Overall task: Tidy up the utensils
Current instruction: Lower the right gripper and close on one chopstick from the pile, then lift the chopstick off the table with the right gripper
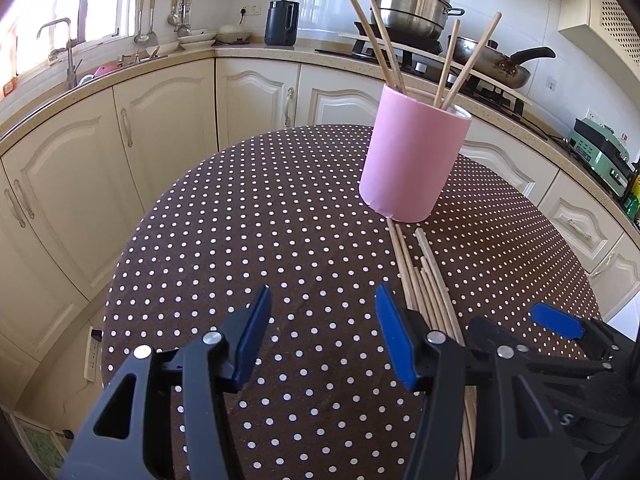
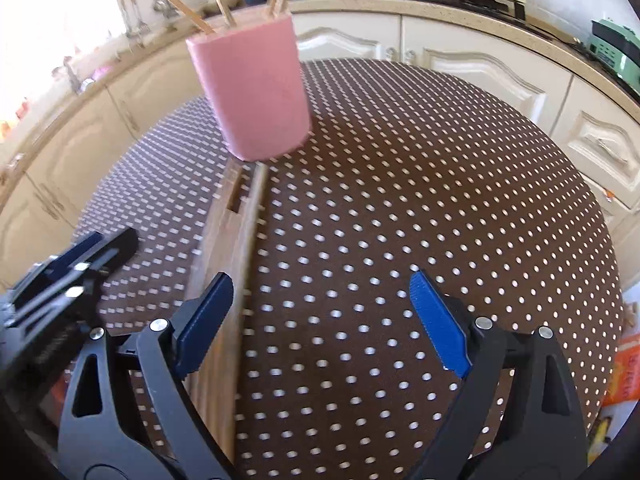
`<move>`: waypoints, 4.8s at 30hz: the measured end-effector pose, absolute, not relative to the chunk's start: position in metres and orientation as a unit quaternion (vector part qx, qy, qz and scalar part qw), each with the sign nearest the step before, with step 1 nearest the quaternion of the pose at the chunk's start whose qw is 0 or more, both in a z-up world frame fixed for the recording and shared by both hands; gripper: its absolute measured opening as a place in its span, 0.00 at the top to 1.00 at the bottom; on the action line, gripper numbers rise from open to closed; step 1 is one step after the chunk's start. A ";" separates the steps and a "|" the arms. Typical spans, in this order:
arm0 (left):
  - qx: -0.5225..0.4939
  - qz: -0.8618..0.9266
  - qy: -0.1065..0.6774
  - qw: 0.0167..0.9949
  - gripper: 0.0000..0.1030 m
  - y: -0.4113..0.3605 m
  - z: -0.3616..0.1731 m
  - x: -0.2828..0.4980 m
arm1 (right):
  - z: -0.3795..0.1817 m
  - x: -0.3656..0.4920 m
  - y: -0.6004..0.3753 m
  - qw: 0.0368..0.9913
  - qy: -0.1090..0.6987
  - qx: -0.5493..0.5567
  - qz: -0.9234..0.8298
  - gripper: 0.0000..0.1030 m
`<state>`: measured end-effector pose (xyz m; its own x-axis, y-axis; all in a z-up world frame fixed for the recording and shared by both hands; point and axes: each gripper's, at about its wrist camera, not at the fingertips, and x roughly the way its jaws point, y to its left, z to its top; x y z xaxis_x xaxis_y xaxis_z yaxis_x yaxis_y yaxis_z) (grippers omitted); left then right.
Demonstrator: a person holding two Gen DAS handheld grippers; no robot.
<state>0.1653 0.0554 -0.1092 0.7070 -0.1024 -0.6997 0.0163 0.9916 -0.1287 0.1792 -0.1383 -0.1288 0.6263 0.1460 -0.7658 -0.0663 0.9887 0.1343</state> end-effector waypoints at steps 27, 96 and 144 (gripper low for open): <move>-0.083 -0.102 0.421 0.897 0.47 0.041 -0.116 0.168 | -0.129 0.194 -0.149 0.898 0.424 0.044 0.105 0.93; 0.022 -0.048 0.422 0.905 0.94 0.004 -0.126 0.161 | -0.127 0.158 -0.164 0.900 0.422 0.045 0.096 0.93; 0.039 -0.075 0.420 0.904 0.49 0.005 -0.127 0.160 | -0.134 0.164 -0.166 0.900 0.432 -0.010 0.061 0.27</move>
